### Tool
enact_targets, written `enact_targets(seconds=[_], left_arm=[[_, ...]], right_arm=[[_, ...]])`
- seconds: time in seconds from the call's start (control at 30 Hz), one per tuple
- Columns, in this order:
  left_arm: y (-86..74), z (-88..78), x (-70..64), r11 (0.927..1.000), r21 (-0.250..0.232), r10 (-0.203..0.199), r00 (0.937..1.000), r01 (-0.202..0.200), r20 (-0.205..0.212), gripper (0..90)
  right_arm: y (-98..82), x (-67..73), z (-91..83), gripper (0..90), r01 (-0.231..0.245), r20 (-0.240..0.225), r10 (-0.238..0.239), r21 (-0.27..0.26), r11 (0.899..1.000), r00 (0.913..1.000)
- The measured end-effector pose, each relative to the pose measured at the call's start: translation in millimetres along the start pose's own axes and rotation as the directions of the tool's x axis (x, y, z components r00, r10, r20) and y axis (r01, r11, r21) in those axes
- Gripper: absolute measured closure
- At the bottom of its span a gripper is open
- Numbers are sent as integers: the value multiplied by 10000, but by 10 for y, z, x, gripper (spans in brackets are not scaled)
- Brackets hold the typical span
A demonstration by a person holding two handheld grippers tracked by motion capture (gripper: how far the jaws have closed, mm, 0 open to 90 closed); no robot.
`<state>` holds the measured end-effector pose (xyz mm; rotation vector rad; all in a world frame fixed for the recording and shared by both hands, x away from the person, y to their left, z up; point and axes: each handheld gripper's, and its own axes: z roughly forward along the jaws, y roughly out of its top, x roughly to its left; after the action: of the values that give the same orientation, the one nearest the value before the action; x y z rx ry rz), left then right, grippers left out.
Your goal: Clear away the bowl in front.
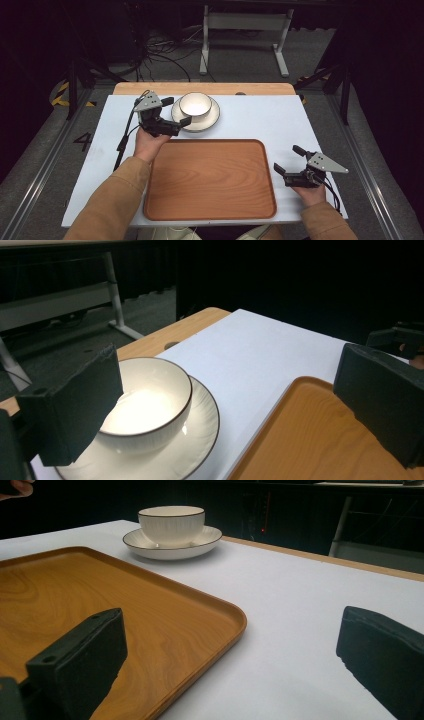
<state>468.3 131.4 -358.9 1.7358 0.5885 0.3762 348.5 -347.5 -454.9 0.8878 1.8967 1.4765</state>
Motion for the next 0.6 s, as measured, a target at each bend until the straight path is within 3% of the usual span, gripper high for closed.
enact_targets(seconds=[0.3, 0.6], left_arm=[[97, 166, 35, 9998, 218, 19, 10000, -19, 18, 2], [184, 278, 97, 9985, 522, 201, 9992, -182, -354, 9]], right_arm=[[1, -8, 3, 3, -126, 66, 126, 48, 9999, 9999], [2, 3, 7, 4, -33, 76, 32, 93, 10000, 10000]])
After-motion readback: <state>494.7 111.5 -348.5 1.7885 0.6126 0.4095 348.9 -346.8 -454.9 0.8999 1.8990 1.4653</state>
